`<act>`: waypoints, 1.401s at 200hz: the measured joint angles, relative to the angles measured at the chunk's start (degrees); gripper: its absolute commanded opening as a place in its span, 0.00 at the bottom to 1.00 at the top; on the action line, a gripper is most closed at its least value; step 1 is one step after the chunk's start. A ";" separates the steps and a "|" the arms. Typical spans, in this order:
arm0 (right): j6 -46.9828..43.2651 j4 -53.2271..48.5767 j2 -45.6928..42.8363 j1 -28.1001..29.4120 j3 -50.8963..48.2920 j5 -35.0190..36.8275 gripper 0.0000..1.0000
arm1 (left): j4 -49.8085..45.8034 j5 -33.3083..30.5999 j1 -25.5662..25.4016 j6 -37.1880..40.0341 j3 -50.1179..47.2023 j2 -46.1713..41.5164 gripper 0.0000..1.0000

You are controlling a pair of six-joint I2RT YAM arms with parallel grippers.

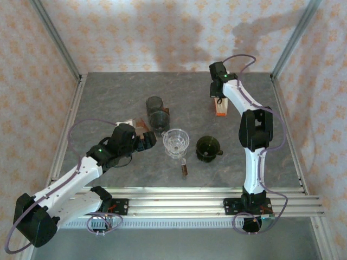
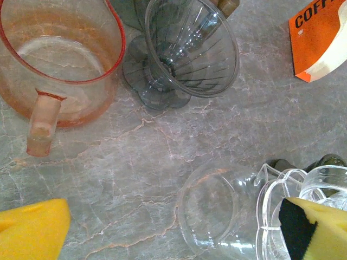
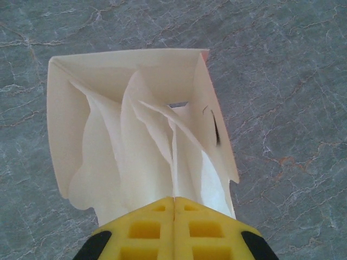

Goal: Place the coffee filter in the dripper

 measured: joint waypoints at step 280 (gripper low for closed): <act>5.29 -8.57 -53.42 30.36 -26.60 -1.29 0.00 | -1.38 2.47 0.00 1.31 1.77 0.17 1.00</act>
